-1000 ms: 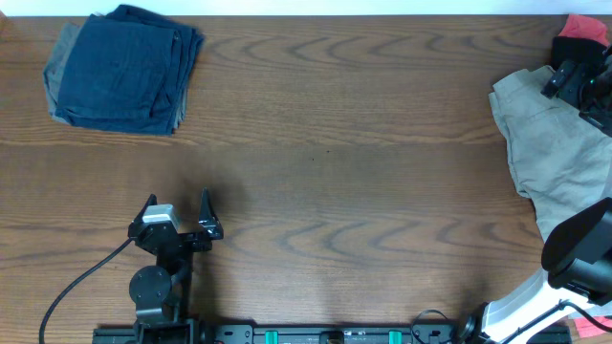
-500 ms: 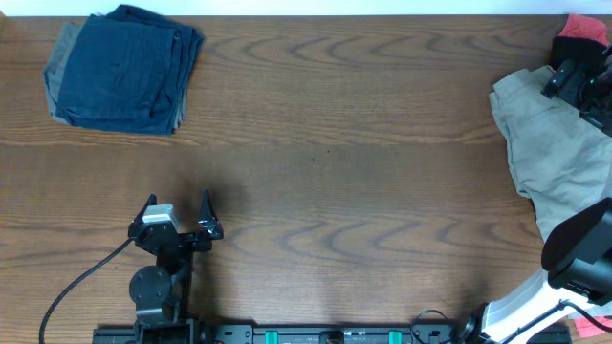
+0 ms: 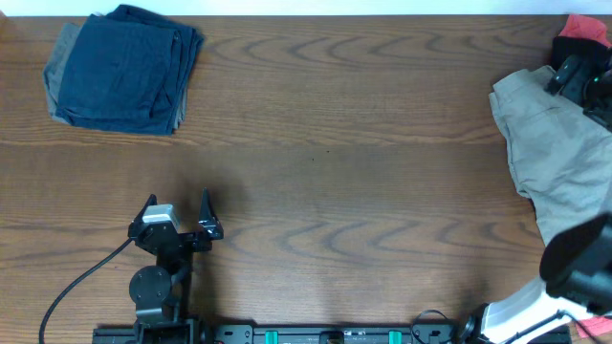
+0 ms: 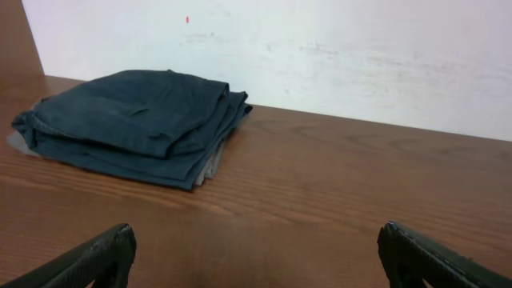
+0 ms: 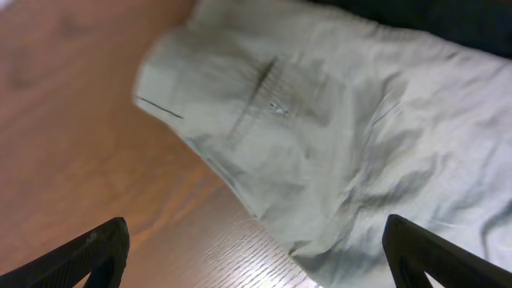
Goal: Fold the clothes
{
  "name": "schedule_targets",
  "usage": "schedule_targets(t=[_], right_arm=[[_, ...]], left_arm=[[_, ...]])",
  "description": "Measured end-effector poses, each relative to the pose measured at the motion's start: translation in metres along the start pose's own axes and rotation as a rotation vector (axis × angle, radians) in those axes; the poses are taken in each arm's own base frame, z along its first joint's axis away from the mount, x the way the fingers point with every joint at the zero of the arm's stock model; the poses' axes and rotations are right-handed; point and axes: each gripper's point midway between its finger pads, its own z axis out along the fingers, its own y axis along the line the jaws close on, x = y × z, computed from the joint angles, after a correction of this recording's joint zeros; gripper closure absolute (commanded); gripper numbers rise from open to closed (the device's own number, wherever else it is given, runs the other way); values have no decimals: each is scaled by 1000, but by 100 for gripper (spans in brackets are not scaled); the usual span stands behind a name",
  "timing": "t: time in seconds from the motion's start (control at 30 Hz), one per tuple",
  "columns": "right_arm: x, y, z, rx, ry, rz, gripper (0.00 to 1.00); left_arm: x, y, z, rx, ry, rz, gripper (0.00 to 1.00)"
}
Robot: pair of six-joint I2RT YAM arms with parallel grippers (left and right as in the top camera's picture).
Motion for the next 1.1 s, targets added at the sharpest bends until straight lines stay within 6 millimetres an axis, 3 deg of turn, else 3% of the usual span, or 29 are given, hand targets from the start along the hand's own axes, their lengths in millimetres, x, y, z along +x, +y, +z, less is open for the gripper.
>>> schedule_targets(t=[0.1,0.17,0.33,0.47,0.57,0.7,0.87,1.1], right_arm=[[-6,12,-49,-44,-107,-18,1],[-6,23,-93,-91,-198,-41,1],[14,57,-191,-240,-387,-125,1],[37,74,-244,-351,-475,-183,1],[50,66,-272,-390,-535,-185,1],[76,45,-289,-397,-582,-180,1],[105,29,-288,-446,-682,-167,1],[144,36,-256,-621,-843,-187,1]], left_arm=[[0,0,0,0,0,0,2],[0,0,0,0,0,0,2],[0,0,0,0,0,0,2],[0,0,0,0,1,0,2],[0,0,0,0,1,0,2],[0,0,0,0,0,0,2],[0,0,0,1,2,0,2],[0,0,0,0,2,0,2]])
